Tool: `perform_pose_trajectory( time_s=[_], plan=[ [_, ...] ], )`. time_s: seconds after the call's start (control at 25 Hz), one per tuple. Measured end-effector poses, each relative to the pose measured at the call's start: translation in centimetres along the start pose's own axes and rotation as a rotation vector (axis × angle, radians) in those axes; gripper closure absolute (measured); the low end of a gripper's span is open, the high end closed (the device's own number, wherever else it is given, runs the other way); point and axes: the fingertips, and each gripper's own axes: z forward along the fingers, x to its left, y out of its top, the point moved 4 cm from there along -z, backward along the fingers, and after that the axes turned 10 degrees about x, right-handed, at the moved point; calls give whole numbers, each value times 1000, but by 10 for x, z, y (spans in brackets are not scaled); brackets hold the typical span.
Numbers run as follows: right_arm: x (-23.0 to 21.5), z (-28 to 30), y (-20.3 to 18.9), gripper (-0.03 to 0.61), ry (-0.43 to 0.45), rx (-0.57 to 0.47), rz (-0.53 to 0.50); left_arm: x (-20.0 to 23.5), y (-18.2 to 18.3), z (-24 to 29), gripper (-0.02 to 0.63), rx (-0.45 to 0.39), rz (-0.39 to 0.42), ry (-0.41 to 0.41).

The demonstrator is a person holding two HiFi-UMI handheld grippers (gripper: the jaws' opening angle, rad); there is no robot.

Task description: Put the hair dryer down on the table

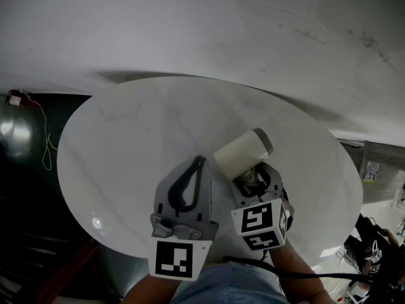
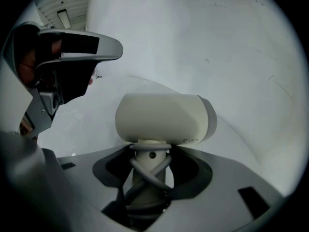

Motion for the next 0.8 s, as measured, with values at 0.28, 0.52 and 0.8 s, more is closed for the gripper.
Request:
perform_pose_trajectory(
  time_s=[0.28, 0.52, 0.8],
  plan=[
    [5, 8, -5, 347, 4, 58, -27, 3, 0, -5, 597, 0, -8, 11],
    [6, 10, -5, 347, 3, 64, -50, 7, 0, -14, 597, -15, -19, 27],
    [8, 7, -6, 341, -6, 71, -53, 7, 1, -28, 597, -24, -16, 40]
  ],
)
